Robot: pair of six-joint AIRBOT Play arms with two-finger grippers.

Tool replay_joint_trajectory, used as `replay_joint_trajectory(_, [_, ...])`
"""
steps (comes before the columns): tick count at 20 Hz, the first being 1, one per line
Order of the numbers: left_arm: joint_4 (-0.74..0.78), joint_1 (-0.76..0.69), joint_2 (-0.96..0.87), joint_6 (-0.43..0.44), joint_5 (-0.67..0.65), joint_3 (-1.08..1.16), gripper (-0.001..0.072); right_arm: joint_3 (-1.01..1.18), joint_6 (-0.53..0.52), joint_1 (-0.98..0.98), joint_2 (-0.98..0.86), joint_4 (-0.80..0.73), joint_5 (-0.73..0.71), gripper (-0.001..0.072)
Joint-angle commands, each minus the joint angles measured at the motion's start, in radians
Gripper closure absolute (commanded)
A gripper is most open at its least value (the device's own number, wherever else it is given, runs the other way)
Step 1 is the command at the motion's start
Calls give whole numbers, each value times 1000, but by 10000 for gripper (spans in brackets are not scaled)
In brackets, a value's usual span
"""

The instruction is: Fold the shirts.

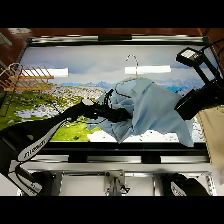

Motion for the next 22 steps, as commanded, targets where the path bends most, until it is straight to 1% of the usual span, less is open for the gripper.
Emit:
replay_joint_trajectory(1, [-256,-10,-17,140,-3,2,283,0,0,0,0,0,-1,627])
replay_joint_trajectory(2, [-291,-7,-17,159,-2,2,334,0,0,0,0,0,-1,627])
replay_joint_trajectory(3, [-317,-4,-17,175,-2,2,350,0,0,0,0,0,-1,627])
replay_joint_trajectory(4, [-320,-1,-17,183,-3,2,492,0,0,0,0,0,-1,627])
replay_joint_trajectory(5, [-320,3,-17,208,-8,2,603,0,0,0,0,0,-2,627])
replay_joint_trajectory(6, [-320,6,-17,229,-15,2,650,0,0,0,0,0,-2,627])
replay_joint_trajectory(9, [-305,19,-17,238,-40,2,650,0,0,0,0,0,-1,627])
replay_joint_trajectory(10, [-264,33,-17,247,-80,2,648,0,0,0,0,0,-1,627])
replay_joint_trajectory(11, [-192,57,-16,232,-124,2,607,0,0,0,0,0,-1,627])
replay_joint_trajectory(12, [-105,82,-14,181,-149,1,581,0,0,0,0,0,-1,627])
replay_joint_trajectory(13, [-28,107,-14,144,-165,1,581,0,0,0,0,0,-2,627])
replay_joint_trajectory(14, [5,124,-14,137,-171,1,601,0,-1,0,0,0,-3,627])
replay_joint_trajectory(15, [6,130,-14,139,-170,2,645,0,0,0,0,0,-6,627])
replay_joint_trajectory(17, [-35,116,-14,156,-166,2,652,0,0,0,0,0,-18,627])
replay_joint_trajectory(18, [-46,102,-14,169,-166,2,621,0,0,0,0,1,-23,627])
replay_joint_trajectory(20, [-46,66,-19,154,-151,2,134,0,0,0,0,2,-26,627])
replay_joint_trajectory(21, [-47,51,-26,145,-143,2,101,0,0,0,0,2,-25,627])
replay_joint_trajectory(22, [-61,36,-34,146,-130,2,101,0,0,0,0,2,-25,627])
